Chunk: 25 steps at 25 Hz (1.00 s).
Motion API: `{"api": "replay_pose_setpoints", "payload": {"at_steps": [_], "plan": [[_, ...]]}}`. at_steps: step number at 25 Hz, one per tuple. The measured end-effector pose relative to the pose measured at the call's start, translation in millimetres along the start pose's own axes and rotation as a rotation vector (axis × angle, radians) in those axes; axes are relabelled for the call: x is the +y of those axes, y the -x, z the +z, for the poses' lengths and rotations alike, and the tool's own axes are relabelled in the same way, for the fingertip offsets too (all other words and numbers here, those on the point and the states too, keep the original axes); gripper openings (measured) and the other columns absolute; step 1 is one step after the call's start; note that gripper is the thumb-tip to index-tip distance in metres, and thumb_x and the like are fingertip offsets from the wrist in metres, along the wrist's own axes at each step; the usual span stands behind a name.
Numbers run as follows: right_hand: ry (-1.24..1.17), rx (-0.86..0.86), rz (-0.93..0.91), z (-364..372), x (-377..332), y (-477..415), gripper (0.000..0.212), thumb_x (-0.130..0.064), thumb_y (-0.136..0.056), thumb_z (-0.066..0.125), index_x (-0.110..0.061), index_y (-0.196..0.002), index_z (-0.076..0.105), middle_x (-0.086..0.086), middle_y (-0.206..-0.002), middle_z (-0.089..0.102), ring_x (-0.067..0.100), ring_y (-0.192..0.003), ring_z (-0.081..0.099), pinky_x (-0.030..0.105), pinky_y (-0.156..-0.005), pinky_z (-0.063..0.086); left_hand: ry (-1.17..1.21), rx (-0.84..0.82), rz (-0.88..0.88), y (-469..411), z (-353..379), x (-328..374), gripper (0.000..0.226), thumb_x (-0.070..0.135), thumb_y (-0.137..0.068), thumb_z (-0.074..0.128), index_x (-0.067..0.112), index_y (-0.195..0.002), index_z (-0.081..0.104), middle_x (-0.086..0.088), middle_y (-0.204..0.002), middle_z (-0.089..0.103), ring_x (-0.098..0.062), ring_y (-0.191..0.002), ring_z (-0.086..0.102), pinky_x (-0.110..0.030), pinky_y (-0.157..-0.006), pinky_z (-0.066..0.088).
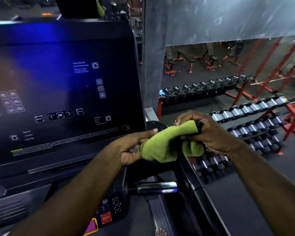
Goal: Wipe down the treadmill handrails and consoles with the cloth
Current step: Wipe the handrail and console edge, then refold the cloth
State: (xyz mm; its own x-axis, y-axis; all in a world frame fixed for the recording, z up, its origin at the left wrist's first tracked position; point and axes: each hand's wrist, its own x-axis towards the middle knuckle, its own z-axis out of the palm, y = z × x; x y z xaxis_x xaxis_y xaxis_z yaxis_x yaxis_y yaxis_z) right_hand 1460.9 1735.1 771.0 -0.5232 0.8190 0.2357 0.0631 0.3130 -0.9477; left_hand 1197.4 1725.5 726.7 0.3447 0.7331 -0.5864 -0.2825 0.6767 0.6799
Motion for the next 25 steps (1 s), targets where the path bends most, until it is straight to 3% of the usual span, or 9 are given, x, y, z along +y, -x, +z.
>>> {"api": "replay_pose_setpoints", "payload": {"at_steps": [2, 5, 7, 11, 14, 17, 21, 23, 25], "plan": [[0.174, -0.021, -0.062, 6, -10, 4, 0.021, -0.001, -0.082, 0.082, -0.01, -0.094, 0.067, 0.018, -0.102, 0.067, 0.026, -0.095, 0.065, 0.046, -0.091, 0.055, -0.018, -0.117, -0.077, 12, -5, -6, 0.056, 0.02, -0.076, 0.089, 0.0, -0.124, 0.07, -0.014, -0.107, 0.063, -0.026, -0.096, 0.066, -0.049, -0.087, 0.064], [0.203, 0.051, -0.065, 16, -15, 21, 0.018, -0.011, -0.084, 0.084, -0.009, -0.09, 0.066, 0.011, -0.101, 0.069, 0.021, -0.095, 0.066, 0.034, -0.087, 0.052, -0.125, -0.219, -0.203, 29, -14, -23, 0.054, 0.022, -0.083, 0.078, -0.001, -0.131, 0.069, -0.02, -0.118, 0.07, -0.033, -0.103, 0.07, -0.056, -0.096, 0.059], [0.222, 0.109, -0.04, 26, -15, 36, 0.021, -0.019, -0.082, 0.087, -0.011, -0.088, 0.068, 0.004, -0.107, 0.071, 0.018, -0.102, 0.068, 0.029, -0.091, 0.051, -0.136, -0.238, -0.184, 37, -15, -29, 0.038, 0.015, -0.087, 0.074, 0.002, -0.122, 0.071, -0.022, -0.114, 0.073, -0.031, -0.094, 0.074, -0.053, -0.092, 0.061], [0.263, 0.169, 0.084, 37, -17, 70, 0.029, -0.035, -0.076, 0.093, -0.013, -0.087, 0.077, 0.0, -0.116, 0.072, 0.019, -0.111, 0.07, 0.026, -0.094, 0.053, -0.095, 0.011, 0.163, 43, -4, -16, 0.034, -0.01, -0.086, 0.074, 0.015, -0.097, 0.054, -0.009, -0.086, 0.066, -0.017, -0.069, 0.065, -0.03, -0.057, 0.06], [0.303, 0.249, 0.153, 47, -15, 92, 0.038, -0.009, -0.068, 0.094, -0.009, -0.102, 0.077, 0.002, -0.12, 0.074, 0.022, -0.116, 0.07, 0.032, -0.098, 0.056, 0.031, -0.035, 0.34, 48, -1, -1, 0.041, -0.014, -0.087, 0.072, 0.02, -0.087, 0.048, -0.008, -0.081, 0.06, -0.019, -0.067, 0.063, -0.031, -0.057, 0.06], [0.051, 0.366, 0.362, 64, -10, 115, 0.076, 0.007, -0.067, 0.091, -0.013, -0.135, 0.063, 0.003, -0.131, 0.073, 0.031, -0.126, 0.066, 0.032, -0.093, 0.06, -0.042, -0.102, 0.585, 60, 10, 8, 0.05, -0.02, -0.084, 0.069, 0.021, -0.084, 0.043, -0.003, -0.077, 0.056, -0.016, -0.067, 0.058, -0.034, -0.061, 0.058], [-0.492, 0.453, 0.553, 89, -6, 121, 0.111, -0.051, -0.056, 0.101, -0.021, -0.151, 0.051, 0.016, -0.14, 0.067, 0.033, -0.133, 0.063, 0.048, -0.117, 0.044, -0.154, -0.243, 0.769, 73, 16, 19, 0.058, -0.027, -0.075, 0.07, 0.023, -0.084, 0.041, -0.002, -0.076, 0.052, -0.018, -0.07, 0.055, -0.036, -0.063, 0.057], [-0.536, 0.464, 0.648, 100, -4, 108, 0.118, -0.077, -0.049, 0.091, -0.02, -0.147, 0.058, 0.014, -0.133, 0.071, 0.029, -0.129, 0.065, 0.052, -0.119, 0.04, -0.172, -0.354, 0.772, 81, 11, 24, 0.056, -0.022, -0.07, 0.071, 0.025, -0.08, 0.043, -0.008, -0.081, 0.05, -0.023, -0.078, 0.052, -0.039, -0.068, 0.054], [-0.582, 0.436, 0.644, 112, -3, 95, 0.114, -0.083, -0.05, 0.087, -0.019, -0.142, 0.064, 0.011, -0.134, 0.071, 0.03, -0.13, 0.064, 0.055, -0.119, 0.04, -0.148, -0.43, 0.744, 87, 9, 29, 0.055, -0.022, -0.067, 0.069, 0.023, -0.08, 0.041, -0.008, -0.081, 0.052, -0.022, -0.077, 0.055, -0.035, -0.066, 0.056]]}}
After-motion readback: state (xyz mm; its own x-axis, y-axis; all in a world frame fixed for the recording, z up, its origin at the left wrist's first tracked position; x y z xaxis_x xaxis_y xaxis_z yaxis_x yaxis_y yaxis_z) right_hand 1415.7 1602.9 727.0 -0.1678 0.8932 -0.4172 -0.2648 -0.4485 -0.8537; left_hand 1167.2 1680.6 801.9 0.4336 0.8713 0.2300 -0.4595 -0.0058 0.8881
